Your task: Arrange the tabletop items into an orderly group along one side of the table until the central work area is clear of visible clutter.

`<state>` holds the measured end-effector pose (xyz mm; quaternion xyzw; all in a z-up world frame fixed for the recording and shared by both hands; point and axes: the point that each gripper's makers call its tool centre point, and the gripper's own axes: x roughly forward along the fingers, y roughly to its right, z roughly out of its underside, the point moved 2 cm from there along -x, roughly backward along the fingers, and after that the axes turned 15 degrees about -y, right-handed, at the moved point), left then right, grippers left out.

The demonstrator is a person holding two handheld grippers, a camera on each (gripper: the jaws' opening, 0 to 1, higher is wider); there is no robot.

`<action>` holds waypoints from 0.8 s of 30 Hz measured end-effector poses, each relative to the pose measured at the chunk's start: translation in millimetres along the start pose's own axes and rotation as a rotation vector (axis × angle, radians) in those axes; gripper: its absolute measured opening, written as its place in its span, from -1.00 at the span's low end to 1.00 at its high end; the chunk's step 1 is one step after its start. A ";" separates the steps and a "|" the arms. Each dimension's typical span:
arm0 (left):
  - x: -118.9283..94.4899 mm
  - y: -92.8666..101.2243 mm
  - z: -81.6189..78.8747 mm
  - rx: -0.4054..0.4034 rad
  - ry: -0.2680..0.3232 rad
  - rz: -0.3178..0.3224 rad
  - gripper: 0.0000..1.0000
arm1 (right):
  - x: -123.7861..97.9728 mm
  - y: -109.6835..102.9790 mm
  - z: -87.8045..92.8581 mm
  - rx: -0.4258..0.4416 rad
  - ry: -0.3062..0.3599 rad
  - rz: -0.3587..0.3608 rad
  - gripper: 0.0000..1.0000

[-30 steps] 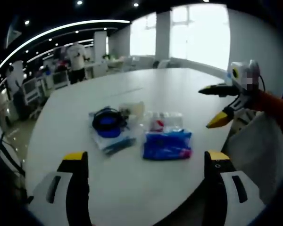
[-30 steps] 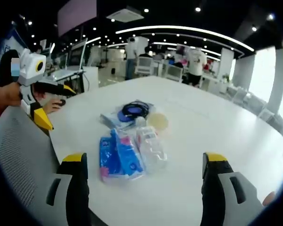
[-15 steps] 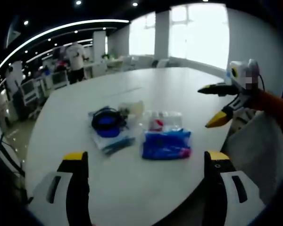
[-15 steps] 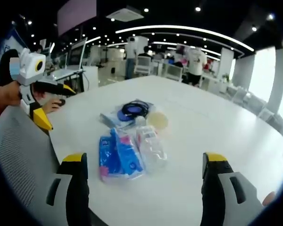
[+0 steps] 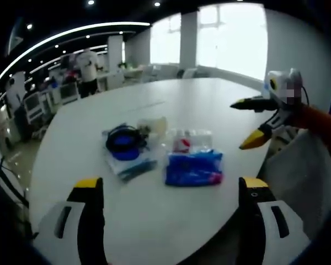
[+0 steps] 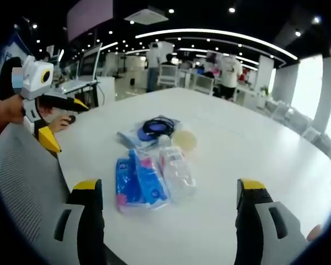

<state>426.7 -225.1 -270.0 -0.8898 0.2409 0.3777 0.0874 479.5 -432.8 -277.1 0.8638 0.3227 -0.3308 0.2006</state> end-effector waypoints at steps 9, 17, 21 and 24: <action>0.5 0.1 1.1 0.002 -0.006 0.001 0.97 | 0.3 0.0 0.7 -0.001 -0.003 0.002 0.99; 1.5 1.2 2.1 0.008 -0.014 0.004 0.96 | 0.7 -1.1 0.7 -0.006 -0.004 -0.001 0.99; 1.6 1.5 2.2 0.009 -0.016 0.005 0.96 | 1.1 -2.1 0.9 -0.009 -0.006 -0.004 0.99; 1.7 1.5 2.4 0.009 -0.018 0.005 0.96 | 1.2 -2.7 0.8 -0.010 -0.006 -0.005 0.99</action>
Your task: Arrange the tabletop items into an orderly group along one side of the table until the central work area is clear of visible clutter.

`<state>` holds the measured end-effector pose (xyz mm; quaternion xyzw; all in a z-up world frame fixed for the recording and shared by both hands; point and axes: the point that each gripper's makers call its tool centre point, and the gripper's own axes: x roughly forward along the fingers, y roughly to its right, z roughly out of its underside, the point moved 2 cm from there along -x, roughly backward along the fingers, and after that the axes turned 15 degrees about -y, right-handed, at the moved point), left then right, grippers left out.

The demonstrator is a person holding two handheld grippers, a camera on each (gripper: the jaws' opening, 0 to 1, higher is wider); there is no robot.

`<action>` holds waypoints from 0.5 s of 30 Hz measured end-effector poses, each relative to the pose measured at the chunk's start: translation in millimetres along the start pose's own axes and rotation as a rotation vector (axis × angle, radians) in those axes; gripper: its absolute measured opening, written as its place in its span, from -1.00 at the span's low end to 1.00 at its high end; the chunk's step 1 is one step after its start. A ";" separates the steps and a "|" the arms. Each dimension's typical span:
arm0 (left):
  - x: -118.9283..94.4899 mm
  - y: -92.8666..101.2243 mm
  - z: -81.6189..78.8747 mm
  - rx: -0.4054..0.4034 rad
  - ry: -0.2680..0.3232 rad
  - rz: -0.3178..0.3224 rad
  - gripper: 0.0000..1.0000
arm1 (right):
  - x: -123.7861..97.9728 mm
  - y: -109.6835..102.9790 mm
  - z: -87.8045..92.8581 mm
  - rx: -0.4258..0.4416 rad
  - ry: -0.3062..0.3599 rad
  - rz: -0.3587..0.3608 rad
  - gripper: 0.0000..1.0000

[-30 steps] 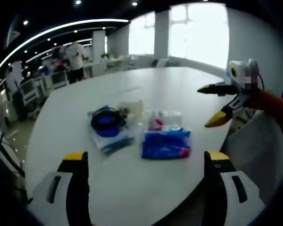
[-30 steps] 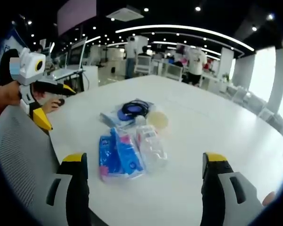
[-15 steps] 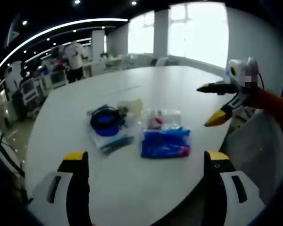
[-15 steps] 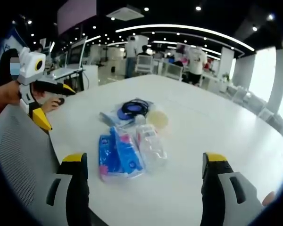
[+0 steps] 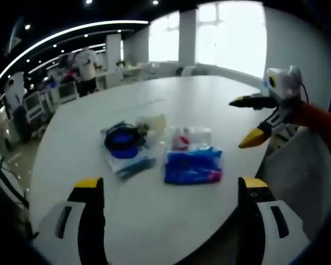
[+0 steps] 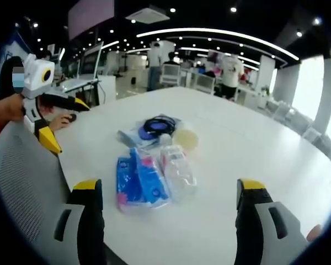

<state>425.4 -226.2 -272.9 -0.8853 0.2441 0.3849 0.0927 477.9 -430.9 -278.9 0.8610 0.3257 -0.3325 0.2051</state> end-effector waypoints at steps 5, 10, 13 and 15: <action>0.5 0.1 0.7 0.001 -0.002 0.001 0.95 | 0.1 0.3 0.2 0.003 -0.001 0.001 0.99; 1.2 0.3 1.7 0.003 -0.008 0.002 0.95 | 0.5 0.9 1.1 0.004 -0.004 0.000 0.99; 1.4 0.4 1.7 0.003 -0.010 0.002 0.95 | 0.4 1.2 1.1 0.002 -0.004 0.002 0.99; 1.4 0.5 1.8 0.003 -0.010 0.003 0.95 | 0.5 1.0 1.4 0.003 -0.005 0.001 0.99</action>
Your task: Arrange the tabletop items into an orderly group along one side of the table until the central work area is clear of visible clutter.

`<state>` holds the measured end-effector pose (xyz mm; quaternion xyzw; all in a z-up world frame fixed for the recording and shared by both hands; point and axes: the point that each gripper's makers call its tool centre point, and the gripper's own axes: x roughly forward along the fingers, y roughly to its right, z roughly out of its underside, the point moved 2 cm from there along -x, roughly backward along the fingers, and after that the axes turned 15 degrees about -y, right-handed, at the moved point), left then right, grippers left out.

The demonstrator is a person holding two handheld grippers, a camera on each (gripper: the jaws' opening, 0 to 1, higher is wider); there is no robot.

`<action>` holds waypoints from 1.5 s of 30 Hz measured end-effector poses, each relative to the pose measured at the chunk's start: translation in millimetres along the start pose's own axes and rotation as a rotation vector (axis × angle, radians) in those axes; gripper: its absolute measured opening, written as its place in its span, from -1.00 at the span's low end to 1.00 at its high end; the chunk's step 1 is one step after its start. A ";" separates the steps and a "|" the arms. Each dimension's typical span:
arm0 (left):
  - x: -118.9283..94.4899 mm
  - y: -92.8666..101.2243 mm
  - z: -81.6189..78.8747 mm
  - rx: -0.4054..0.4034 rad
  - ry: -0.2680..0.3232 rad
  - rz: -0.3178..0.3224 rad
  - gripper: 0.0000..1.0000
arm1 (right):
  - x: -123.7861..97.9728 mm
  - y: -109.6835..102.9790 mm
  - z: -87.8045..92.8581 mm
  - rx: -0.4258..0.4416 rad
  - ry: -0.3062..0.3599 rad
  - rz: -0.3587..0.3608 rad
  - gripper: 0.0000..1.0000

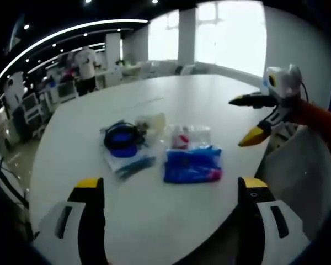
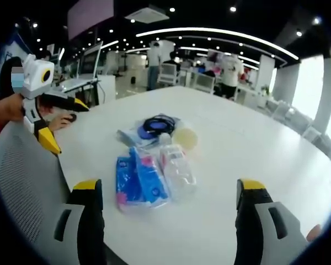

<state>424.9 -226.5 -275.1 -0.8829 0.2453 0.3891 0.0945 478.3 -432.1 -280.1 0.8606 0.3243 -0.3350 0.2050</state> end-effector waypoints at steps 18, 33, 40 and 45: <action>0.7 1.5 0.3 0.008 -0.003 0.005 0.94 | 1.9 -5.6 1.8 -0.026 -0.018 -0.018 0.78; 4.8 6.7 4.1 0.029 -0.034 0.026 0.93 | 5.0 -19.3 1.7 -0.053 -0.033 -0.062 0.52; 5.3 8.3 5.0 0.037 -0.039 0.030 0.93 | 7.2 -24.8 2.6 -0.089 -0.051 -0.073 0.45; 5.5 9.8 5.2 0.045 -0.042 0.032 0.93 | 9.8 -28.5 1.4 -0.103 -0.062 -0.089 0.30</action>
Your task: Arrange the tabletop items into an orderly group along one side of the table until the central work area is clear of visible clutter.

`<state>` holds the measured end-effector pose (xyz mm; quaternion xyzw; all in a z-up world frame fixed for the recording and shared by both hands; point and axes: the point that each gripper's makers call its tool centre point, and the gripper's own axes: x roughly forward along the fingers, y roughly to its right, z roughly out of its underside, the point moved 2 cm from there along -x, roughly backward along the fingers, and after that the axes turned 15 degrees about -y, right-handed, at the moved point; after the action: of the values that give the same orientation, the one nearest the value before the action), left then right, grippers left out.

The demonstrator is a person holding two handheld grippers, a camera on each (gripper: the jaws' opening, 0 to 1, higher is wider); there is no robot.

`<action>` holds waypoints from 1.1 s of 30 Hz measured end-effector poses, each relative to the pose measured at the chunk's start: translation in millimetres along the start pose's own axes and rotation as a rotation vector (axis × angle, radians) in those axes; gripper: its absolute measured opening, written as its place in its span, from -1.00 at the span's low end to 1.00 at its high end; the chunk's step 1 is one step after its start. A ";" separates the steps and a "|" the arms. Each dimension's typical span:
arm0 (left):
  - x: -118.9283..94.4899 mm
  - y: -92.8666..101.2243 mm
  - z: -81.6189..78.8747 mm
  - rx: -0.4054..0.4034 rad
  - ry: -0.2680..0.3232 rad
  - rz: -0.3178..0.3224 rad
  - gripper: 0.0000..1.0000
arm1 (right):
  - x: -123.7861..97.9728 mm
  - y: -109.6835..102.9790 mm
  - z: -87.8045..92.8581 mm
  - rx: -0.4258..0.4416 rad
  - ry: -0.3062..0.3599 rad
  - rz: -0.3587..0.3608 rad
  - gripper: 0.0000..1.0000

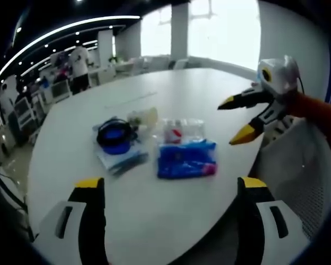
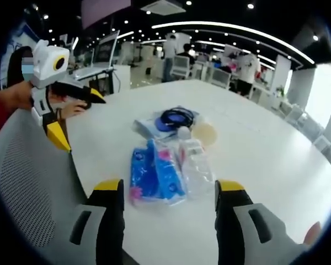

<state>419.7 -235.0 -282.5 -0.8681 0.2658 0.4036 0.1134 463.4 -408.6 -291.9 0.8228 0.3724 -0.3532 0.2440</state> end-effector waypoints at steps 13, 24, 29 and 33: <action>-0.5 -1.7 -0.8 -0.010 0.008 0.000 0.93 | 13.4 -1.7 -12.4 -0.050 -0.022 -0.034 0.13; -1.7 -3.4 -2.2 -0.020 0.018 -0.004 0.93 | 34.4 -7.2 -11.3 -0.098 -0.075 -0.091 0.04; -2.8 -3.6 -3.1 -0.025 0.026 -0.003 0.93 | 44.5 -8.6 -10.2 -0.103 -0.100 -0.119 -0.01; -4.4 -1.2 -6.8 -0.020 0.046 0.005 0.95 | 52.1 -8.7 -9.9 -0.117 -0.116 -0.126 -0.04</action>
<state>422.4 -235.2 -274.7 -0.8775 0.2667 0.3864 0.0976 485.1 -373.8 -326.6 0.7602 0.4287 -0.3926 0.2902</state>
